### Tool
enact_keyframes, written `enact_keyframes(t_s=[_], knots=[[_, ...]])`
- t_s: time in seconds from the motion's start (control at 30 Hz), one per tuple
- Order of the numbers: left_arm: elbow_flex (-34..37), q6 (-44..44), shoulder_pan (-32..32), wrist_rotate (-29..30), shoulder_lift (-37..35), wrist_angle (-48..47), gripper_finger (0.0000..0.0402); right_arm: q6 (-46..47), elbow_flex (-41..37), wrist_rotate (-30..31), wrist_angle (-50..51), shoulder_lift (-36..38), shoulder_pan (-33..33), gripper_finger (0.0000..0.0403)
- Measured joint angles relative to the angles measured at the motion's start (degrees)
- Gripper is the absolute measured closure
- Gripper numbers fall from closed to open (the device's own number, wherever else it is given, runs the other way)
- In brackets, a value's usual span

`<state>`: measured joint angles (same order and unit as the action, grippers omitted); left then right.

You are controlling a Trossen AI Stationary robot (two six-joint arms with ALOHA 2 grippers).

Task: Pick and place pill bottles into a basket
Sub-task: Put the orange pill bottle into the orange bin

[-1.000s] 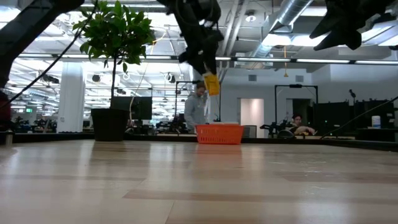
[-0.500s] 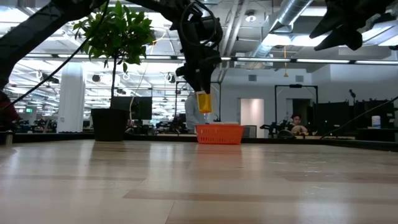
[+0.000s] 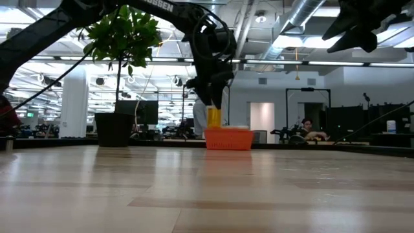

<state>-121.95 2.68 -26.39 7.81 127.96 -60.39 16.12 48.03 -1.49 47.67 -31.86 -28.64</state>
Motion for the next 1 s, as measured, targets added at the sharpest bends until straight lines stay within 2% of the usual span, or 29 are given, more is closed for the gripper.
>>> enact_keyframes(t_s=[0.8, 1.0], knots=[[0.38, -3.01, -0.03, 0.38, 1.68, 0.48, 0.0195, -0.04, 0.0, 0.02, 0.26, 0.0, 0.0, 0.0171], [0.61, -3.26, 0.08, 0.47, 1.64, 1.57, 0.0172, -0.04, 0.0, 0.02, 0.29, 0.0, 0.0, 0.0171]])
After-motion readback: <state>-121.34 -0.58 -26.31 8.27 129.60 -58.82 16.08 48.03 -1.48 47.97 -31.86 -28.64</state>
